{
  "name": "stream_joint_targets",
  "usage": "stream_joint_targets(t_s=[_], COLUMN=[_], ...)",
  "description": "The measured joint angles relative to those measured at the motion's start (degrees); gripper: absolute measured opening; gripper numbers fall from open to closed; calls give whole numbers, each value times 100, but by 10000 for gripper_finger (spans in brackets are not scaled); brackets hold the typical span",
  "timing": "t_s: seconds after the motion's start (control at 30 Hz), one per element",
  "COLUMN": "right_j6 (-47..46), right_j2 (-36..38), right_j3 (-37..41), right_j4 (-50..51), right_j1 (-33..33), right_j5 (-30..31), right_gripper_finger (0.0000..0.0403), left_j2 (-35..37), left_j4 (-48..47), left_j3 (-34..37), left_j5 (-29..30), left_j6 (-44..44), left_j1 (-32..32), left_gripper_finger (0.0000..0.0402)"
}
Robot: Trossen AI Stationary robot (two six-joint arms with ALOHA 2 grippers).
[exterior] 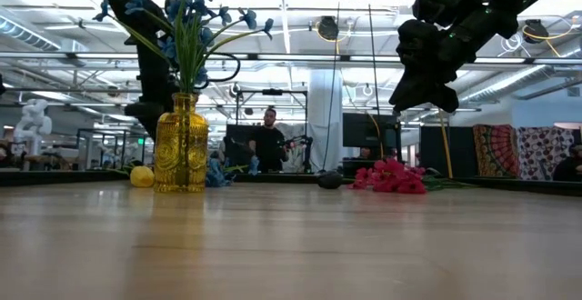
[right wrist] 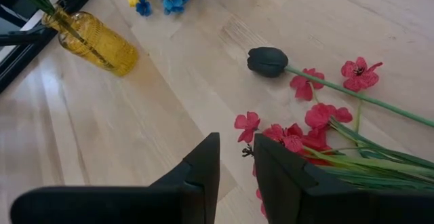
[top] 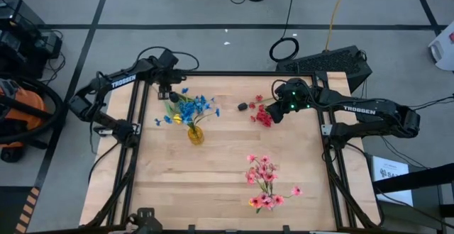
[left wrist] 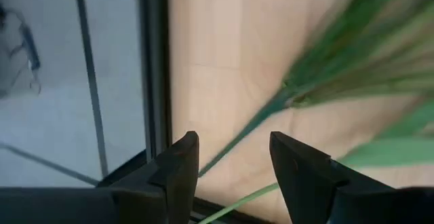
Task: Sort flowers into vase by color
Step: Put the blue flowers into the yellow vase
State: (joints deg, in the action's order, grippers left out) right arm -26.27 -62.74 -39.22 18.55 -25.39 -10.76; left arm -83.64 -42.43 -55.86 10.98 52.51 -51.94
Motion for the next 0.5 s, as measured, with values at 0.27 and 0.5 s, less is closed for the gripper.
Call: stream_joint_targets(t_s=[0.27,0.5], right_j6=[40,40], right_j2=[0,0], right_j3=[0,0], right_j4=[0,11], right_j1=[0,-1], right_j5=[26,26], right_gripper_finger=[83,83], left_j2=[-583,-1123], left_j4=[-160,-244], left_j3=[0,0], left_j5=[-443,-111], left_j6=[36,-105], left_j1=[0,-22], left_gripper_finger=[189,189])
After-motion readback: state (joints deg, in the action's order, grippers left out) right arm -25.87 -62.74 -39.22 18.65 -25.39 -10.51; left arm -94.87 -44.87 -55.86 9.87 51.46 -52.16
